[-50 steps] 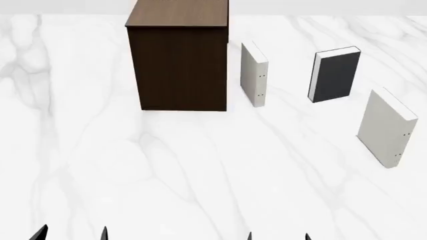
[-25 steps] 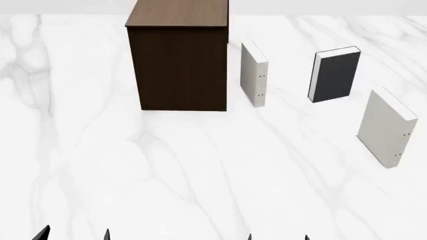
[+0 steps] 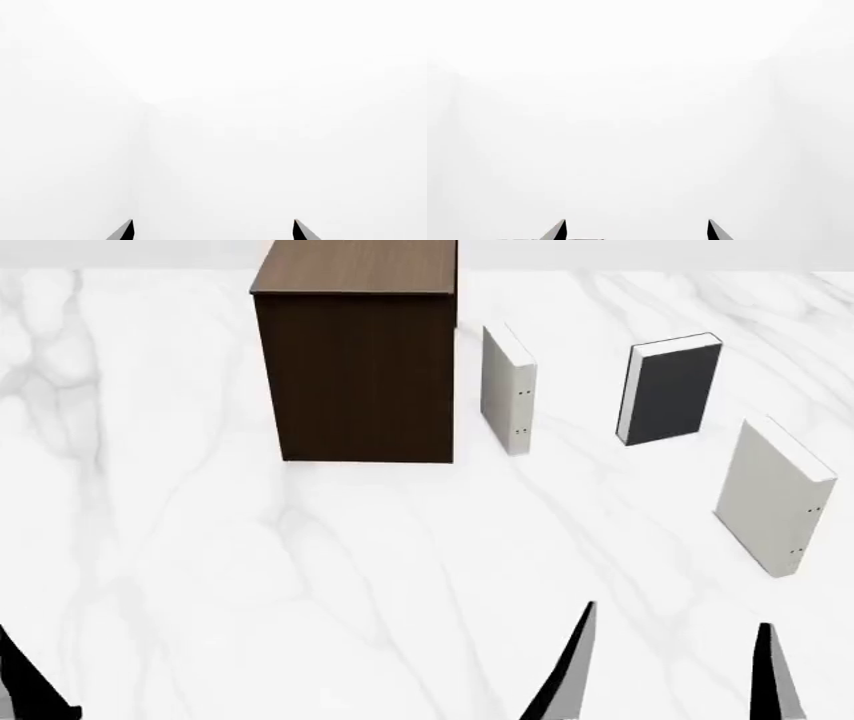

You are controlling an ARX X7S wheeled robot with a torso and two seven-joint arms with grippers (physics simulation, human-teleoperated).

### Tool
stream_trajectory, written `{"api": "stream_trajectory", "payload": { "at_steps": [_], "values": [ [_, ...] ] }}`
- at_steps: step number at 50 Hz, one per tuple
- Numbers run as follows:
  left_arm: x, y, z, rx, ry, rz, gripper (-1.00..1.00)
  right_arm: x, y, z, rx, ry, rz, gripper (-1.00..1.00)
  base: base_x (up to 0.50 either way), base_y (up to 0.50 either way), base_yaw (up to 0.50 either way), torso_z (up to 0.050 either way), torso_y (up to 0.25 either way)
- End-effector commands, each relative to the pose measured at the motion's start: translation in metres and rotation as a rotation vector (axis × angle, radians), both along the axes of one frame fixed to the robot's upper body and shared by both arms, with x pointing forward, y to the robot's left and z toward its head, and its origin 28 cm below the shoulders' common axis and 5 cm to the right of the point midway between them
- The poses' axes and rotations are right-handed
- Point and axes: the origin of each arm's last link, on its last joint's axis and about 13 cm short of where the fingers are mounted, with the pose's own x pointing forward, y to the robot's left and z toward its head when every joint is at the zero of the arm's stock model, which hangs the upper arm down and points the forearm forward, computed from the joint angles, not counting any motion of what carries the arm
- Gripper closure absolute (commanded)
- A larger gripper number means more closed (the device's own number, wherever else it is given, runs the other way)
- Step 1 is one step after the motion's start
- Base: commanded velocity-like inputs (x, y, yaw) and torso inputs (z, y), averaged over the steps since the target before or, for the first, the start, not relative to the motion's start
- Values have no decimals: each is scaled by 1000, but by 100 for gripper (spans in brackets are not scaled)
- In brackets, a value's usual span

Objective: Pick up the book in the middle and place it on the cabinet shelf.

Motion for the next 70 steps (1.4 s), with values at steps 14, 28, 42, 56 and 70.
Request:
{"api": "stream_trajectory", "payload": {
  "at_steps": [14, 28, 42, 56, 70],
  "values": [
    [-13, 3, 21, 6, -194, 53, -100, -14, 1, 16, -22, -209, 30, -100, 500, 0, 0, 0, 0],
    [-13, 2, 21, 9, -178, 45, -100, -14, 5, 11, -62, -175, 76, -100, 500, 0, 0, 0, 0],
    [-14, 2, 22, 10, -175, 39, -100, -15, 5, 10, -66, -168, 80, -100, 500, 0, 0, 0, 0],
    [-13, 1, 20, 18, -168, 38, -100, -14, 5, 9, -69, -163, 78, -100, 500, 0, 0, 0, 1],
    [-13, 0, 18, 22, -160, 32, -100, -14, 6, 7, -65, -144, 76, -100, 500, 0, 0, 0, 1]
  ]
}}
